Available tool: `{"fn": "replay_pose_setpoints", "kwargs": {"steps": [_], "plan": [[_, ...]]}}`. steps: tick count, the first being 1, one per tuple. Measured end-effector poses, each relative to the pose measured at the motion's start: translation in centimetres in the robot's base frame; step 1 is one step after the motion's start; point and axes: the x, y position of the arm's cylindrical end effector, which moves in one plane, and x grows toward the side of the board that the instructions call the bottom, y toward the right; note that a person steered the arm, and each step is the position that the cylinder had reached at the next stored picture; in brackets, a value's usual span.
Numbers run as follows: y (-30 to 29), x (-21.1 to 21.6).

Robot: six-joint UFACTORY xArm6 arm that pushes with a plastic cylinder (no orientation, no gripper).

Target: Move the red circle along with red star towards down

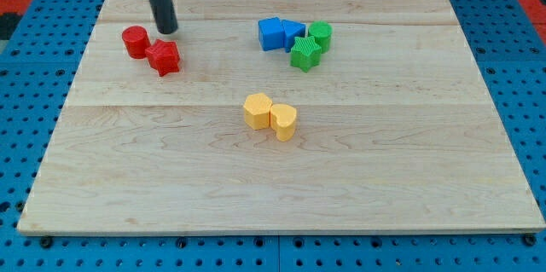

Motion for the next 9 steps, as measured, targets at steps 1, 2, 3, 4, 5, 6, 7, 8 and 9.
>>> {"fn": "replay_pose_setpoints", "kwargs": {"steps": [1,2,3,4,5,6,7,8,9], "plan": [[-4.9,-1.3],[-6.1,-1.3],[-5.8,-0.7],[-4.3,0.4],[-4.3,0.7],[-4.3,1.5],[-4.3,3.0],[-4.3,3.7],[-4.3,3.7]]}}
